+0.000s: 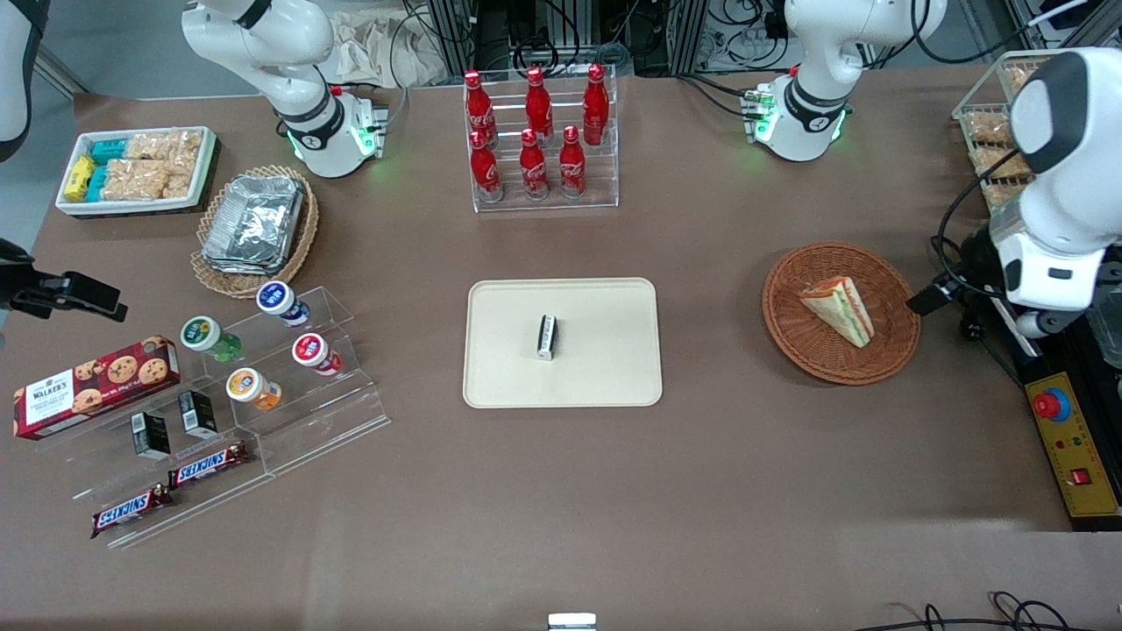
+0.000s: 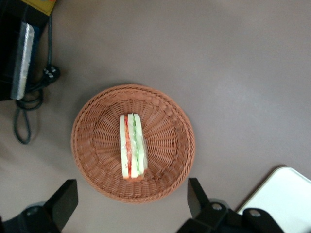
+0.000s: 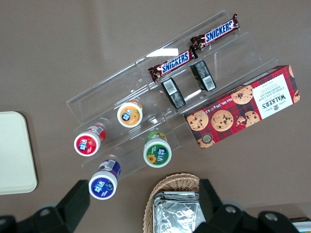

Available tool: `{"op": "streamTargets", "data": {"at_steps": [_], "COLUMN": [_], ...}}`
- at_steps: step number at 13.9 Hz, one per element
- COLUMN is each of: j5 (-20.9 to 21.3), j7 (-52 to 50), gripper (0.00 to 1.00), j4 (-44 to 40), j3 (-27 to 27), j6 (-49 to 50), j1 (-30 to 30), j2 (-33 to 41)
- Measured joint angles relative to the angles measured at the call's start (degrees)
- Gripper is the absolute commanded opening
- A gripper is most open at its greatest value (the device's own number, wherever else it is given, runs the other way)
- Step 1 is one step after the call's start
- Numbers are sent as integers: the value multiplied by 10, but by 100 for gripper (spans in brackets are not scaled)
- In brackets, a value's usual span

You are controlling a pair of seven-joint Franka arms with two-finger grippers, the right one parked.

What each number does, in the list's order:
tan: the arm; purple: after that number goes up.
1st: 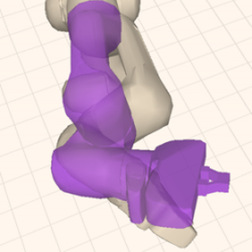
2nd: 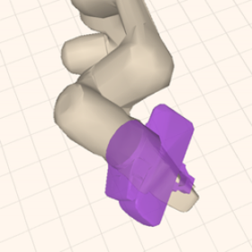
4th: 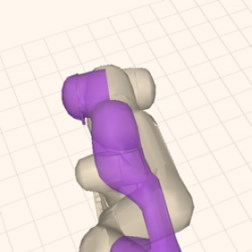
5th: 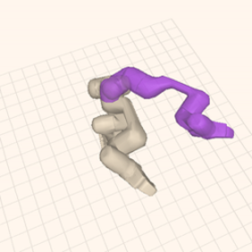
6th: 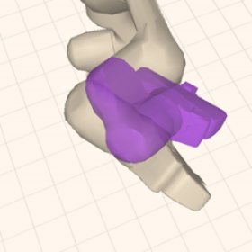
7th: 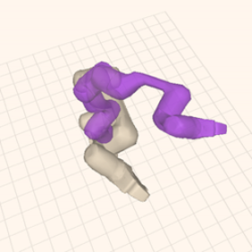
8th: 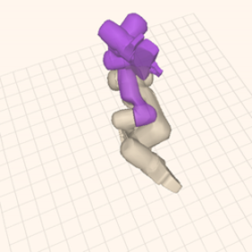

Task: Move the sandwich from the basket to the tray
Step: 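Move the left gripper over the wrapped sandwich in the wicker basket, then lower the left gripper and close it on the sandwich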

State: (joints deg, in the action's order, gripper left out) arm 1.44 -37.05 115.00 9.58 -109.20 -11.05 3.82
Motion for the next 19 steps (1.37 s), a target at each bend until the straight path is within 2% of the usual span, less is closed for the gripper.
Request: {"op": "streamTargets", "data": {"at_steps": [2,4,11,19], "j5": [1,2,2,2], "j7": [-26,-47,-85,-87], "gripper": [100,100,100,100], "j4": [74,113,254,358], "j3": [0,-1,-5,-5], "j6": [-44,-82,-280,-437], "j1": [0,0,-1,-1], "j2": [30,42,48,35]}}
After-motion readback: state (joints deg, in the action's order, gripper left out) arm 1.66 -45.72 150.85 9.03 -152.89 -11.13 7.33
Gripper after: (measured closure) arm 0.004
